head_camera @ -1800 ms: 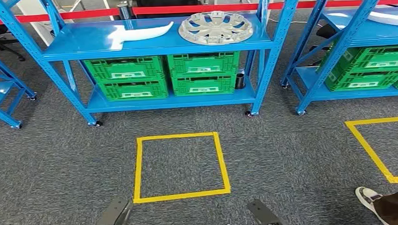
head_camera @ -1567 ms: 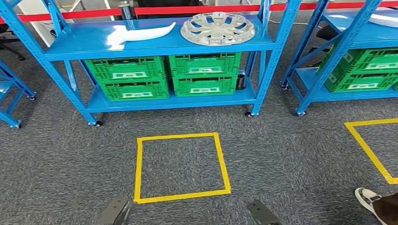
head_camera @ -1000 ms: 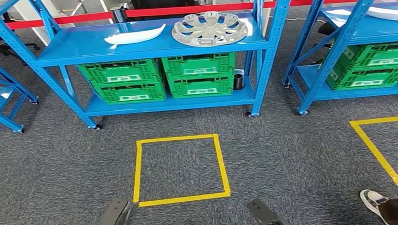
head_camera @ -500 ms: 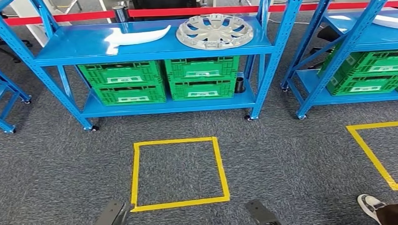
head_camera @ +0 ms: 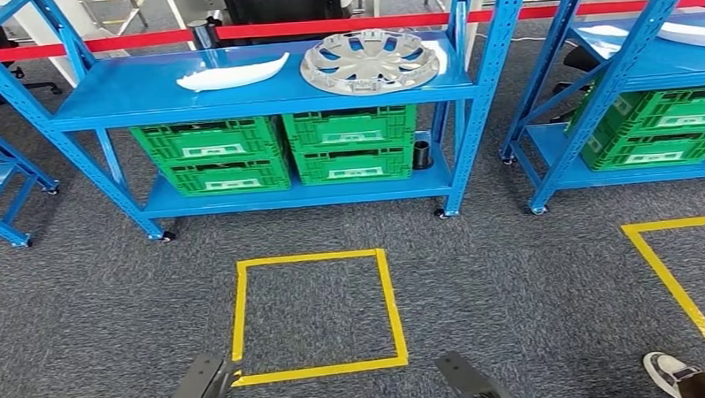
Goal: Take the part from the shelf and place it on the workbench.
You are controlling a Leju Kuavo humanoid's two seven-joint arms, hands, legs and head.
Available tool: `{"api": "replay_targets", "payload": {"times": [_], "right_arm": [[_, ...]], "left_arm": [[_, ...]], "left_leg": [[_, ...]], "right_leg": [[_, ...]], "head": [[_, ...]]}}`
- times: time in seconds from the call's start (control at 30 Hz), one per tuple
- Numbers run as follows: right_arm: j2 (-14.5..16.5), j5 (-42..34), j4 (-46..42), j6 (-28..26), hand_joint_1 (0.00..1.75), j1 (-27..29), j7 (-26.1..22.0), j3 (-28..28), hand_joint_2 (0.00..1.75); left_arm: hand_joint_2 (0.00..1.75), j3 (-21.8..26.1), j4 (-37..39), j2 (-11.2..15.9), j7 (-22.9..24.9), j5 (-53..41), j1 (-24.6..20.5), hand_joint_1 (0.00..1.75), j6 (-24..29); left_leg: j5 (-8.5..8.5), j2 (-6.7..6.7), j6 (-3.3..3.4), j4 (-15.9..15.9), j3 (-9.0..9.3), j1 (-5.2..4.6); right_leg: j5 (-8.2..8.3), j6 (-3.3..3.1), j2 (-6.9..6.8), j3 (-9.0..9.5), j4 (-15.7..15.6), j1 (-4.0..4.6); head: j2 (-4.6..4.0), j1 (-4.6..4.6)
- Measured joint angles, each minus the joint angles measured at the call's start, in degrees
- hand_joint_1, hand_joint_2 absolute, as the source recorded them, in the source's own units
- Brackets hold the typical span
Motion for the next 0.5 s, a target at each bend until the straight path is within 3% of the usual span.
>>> {"api": "replay_targets", "payload": {"times": [0.07,0.1,0.13,0.2,0.27,0.4,0.47,0.5], "right_arm": [[0.0,0.0,0.0,-0.1,0.0,0.0,0.0,0.1,0.0],[0.0,0.0,0.0,-0.2,0.0,0.0,0.0,0.2,0.0],[0.0,0.1,0.0,-0.2,0.0,0.0,0.0,0.2,0.0],[0.0,0.3,0.0,-0.3,0.0,0.0,0.0,0.4,0.0],[0.0,0.4,0.0,-0.3,0.0,-0.2,0.0,0.5,0.0],[0.0,0.7,-0.1,-0.2,0.0,-0.6,0.1,0.7,0.0],[0.0,0.8,-0.2,-0.2,0.0,-0.8,0.1,0.8,0.0],[0.0,0.8,-0.2,-0.2,0.0,-0.9,0.0,0.8,0.0]], "left_arm": [[0.0,0.0,0.0,0.0,0.0,0.0,0.1,0.0,0.0],[0.0,0.0,0.0,0.0,-0.1,0.0,0.1,0.0,0.0],[0.0,0.0,0.0,0.0,-0.1,0.1,0.2,0.0,0.0],[0.0,0.0,0.0,0.1,-0.3,0.3,0.1,0.0,0.0],[0.0,0.0,0.0,0.2,-0.3,0.5,0.0,0.0,0.0],[0.0,0.0,0.0,0.3,-0.4,0.6,0.0,0.0,0.0],[0.0,0.0,0.0,0.3,-0.4,0.7,-0.1,0.0,0.0],[0.0,0.0,0.0,0.3,-0.4,0.7,-0.2,0.0,0.0]], "left_leg": [[-2.24,0.0,-0.24,7.2,-4.37,0.05],[-1.78,0.0,-0.24,8.5,-5.54,0.05],[-0.12,0.0,-0.15,7.5,-5.63,0.06],[4.98,0.15,0.28,0.4,-3.18,0.03],[7.54,0.36,0.81,-5.7,-0.73,-0.24],[7.33,0.16,2.14,-7.3,0.06,-0.44],[7.34,0.11,2.92,-8.0,0.6,-0.25],[7.22,0.1,3.22,-8.1,0.82,-0.25]], "right_leg": [[-0.46,-0.2,-0.02,0.42,0.0,0.01],[-0.73,-0.2,0.01,0.72,0.0,0.02],[-1.04,-0.15,0.05,1.14,0.0,0.01],[-1.77,0.16,0.09,2.21,0.0,0.01],[-2.46,0.8,0.08,2.93,0.0,0.17],[-2.95,2.2,-0.09,3.27,-0.3,0.21],[-4.58,2.75,-0.11,1.85,2.8,0.17],[-6.07,2.91,-0.11,0.03,6.3,0.16]], "head": [[-0.01,-0.01],[-0.01,-0.01],[-0.01,-0.01],[-0.01,-0.02],[-0.01,-0.01],[0.0,0.08],[-0.01,0.12],[-0.01,0.14]]}}
